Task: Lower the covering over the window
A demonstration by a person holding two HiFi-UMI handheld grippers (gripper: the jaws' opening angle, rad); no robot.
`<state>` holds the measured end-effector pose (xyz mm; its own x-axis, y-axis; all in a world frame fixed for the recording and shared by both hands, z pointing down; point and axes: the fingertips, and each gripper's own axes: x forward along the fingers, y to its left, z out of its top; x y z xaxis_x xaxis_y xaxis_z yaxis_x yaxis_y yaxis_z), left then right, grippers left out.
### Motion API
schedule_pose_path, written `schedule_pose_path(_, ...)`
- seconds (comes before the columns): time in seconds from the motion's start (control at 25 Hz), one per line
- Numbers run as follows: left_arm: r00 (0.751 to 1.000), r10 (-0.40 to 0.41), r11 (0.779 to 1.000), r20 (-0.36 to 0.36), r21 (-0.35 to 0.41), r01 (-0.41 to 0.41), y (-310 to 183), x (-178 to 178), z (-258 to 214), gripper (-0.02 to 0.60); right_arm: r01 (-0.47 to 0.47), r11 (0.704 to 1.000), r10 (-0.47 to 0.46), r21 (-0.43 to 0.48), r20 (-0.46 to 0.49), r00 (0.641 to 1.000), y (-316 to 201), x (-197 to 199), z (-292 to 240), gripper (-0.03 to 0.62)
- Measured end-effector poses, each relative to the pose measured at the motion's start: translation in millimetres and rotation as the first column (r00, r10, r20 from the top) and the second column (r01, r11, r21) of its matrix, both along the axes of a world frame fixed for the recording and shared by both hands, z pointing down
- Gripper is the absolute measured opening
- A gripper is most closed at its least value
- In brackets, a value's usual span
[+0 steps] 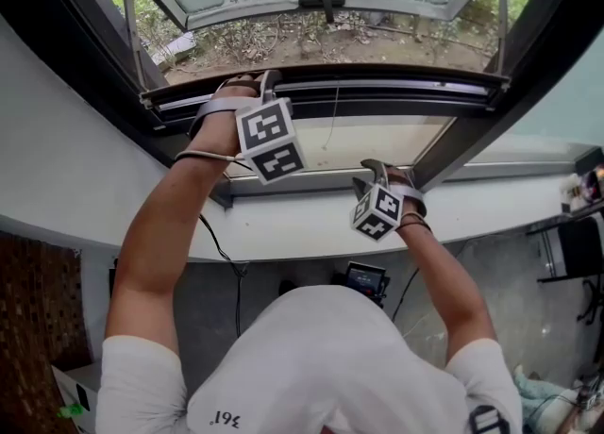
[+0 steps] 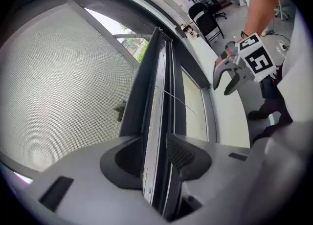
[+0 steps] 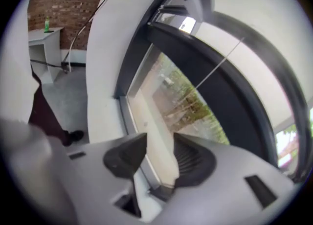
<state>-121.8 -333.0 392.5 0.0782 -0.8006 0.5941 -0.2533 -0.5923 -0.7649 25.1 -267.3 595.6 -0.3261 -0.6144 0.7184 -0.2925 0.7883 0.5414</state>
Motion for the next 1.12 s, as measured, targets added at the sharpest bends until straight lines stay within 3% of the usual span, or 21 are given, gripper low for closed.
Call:
schedule_pose_path(0.16,1.000,0.000,1.000,-0.001,-0.003,0.000,0.3,-0.7,0.1,0.141,0.005,0.980,-0.010,0.201,0.021,1.000,-34.1,2.6,-75.4,0.161)
schedule_pose_path(0.36,1.000,-0.002,1.000,0.001,-0.008,0.002,0.5,-1.1,6.7,0.141,0.012,0.893,-0.019,0.450,0.010,1.000,-63.5,6.8,-167.2,0.160)
schedule_pose_path(0.48,1.000,-0.001,1.000,-0.001,-0.021,0.001,0.7,-0.7,9.3,0.144,0.047,0.845,-0.018,0.533,-0.059,0.998,-78.2,10.7,-194.3,0.160)
schedule_pose_path(0.6,1.000,0.004,0.999,-0.011,-0.052,-0.005,3.0,1.0,12.4,0.171,0.084,0.820,0.001,0.565,-0.149,0.989,-93.1,17.7,-203.6,0.161)
schedule_pose_path(1.12,1.000,0.003,0.996,-0.022,-0.093,-0.005,2.6,0.7,30.4,0.178,0.145,0.900,0.002,0.411,-0.336,0.942,-110.8,25.5,-176.2,0.172)
